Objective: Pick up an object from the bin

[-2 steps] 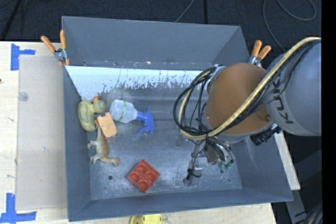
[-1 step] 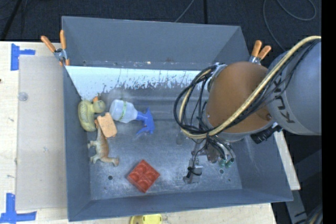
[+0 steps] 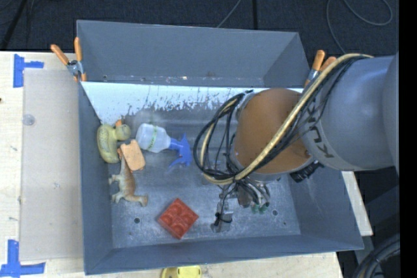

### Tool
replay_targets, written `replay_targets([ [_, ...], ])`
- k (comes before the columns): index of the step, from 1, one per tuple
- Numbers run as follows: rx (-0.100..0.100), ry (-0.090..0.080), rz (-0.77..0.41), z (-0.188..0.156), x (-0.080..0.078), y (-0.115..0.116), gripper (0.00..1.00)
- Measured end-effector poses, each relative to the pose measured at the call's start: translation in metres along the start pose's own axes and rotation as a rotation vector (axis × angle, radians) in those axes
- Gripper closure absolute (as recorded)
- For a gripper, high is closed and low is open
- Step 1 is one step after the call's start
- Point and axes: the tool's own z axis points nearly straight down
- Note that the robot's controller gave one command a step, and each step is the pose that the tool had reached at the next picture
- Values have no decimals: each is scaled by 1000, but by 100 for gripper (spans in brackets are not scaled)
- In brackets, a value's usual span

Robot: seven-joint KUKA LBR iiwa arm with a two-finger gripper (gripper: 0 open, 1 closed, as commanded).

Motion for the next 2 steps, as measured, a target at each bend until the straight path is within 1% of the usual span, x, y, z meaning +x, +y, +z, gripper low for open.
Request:
replay_targets([
  [1, -1, 5, -9, 58, 5, 51, 0],
  [2, 0, -4, -50, 68, 21, 55, 100],
])
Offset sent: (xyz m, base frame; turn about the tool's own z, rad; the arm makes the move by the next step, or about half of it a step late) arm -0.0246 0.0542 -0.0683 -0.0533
